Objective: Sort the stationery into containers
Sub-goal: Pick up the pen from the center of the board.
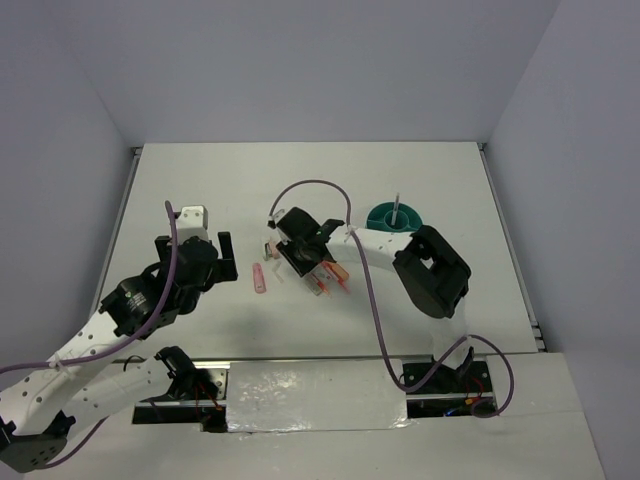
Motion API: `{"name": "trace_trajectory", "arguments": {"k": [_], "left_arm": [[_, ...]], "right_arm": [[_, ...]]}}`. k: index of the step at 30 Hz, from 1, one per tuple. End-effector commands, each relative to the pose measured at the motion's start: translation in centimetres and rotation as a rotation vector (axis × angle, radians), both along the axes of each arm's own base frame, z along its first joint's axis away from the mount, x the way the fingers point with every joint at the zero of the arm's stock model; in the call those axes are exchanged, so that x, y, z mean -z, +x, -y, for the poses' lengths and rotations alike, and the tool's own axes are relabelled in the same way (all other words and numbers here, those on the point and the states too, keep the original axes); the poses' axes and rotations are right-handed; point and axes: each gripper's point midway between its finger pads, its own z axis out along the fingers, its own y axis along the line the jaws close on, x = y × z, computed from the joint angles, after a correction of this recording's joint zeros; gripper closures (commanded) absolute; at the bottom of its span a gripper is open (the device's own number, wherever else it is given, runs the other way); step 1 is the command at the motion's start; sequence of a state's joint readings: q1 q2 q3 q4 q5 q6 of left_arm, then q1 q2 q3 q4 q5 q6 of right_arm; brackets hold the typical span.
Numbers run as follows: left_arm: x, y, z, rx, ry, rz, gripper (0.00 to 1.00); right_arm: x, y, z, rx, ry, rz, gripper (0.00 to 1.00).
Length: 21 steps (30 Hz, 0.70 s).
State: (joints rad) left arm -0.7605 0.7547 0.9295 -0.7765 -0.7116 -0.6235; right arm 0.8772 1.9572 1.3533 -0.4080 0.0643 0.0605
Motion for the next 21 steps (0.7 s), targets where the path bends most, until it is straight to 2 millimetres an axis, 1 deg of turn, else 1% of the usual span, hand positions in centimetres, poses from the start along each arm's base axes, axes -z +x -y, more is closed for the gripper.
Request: {"name": "trace_trajectory", "arguments": {"k": [1, 4, 8, 11, 12, 14, 15, 16, 19, 20, 21], "left_arm": [[-1.2, 0.4, 0.2, 0.011, -0.016, 0.039, 0.01], [-1.2, 0.4, 0.3, 0.017, -0.019, 0.040, 0.01], [-1.2, 0.4, 0.4, 0.022, -0.022, 0.040, 0.01], [-1.2, 0.3, 0.4, 0.024, -0.024, 0.043, 0.01], [-1.3, 0.3, 0.4, 0.024, -0.025, 0.044, 0.01], [-1.2, 0.3, 0.3, 0.022, -0.024, 0.042, 0.01], [-1.3, 0.3, 0.3, 0.019, -0.026, 0.046, 0.01], [-1.3, 0.3, 0.2, 0.017, -0.026, 0.045, 0.01], [-1.4, 0.3, 0.1, 0.006, -0.034, 0.044, 0.01], [-1.4, 0.3, 0.2, 0.004, -0.044, 0.044, 0.01], [-1.5, 0.3, 0.3, 0.006, -0.051, 0.043, 0.01]], "right_arm": [[-0.2, -0.1, -0.1, -0.029, -0.027, -0.024, 0.61], [0.6, -0.2, 0.0, -0.031, -0.038, -0.038, 0.61], [1.8, 0.2, 0.8, -0.011, -0.065, -0.052, 0.61], [2.3, 0.1, 1.1, -0.007, -0.065, -0.070, 0.64], [2.5, -0.1, 1.3, -0.009, -0.074, -0.081, 0.69], [2.7, -0.5, 1.5, -0.006, -0.083, -0.099, 0.74], [2.8, -0.8, 1.9, -0.003, -0.092, -0.111, 0.78], [2.9, -1.0, 1.9, -0.001, -0.093, -0.119, 0.80], [2.5, -1.5, 1.9, -0.019, -0.087, -0.133, 0.88], [2.1, -1.4, 1.9, -0.022, -0.077, -0.127, 0.90], [1.7, -1.5, 1.3, -0.037, -0.051, -0.129, 0.95]]}}
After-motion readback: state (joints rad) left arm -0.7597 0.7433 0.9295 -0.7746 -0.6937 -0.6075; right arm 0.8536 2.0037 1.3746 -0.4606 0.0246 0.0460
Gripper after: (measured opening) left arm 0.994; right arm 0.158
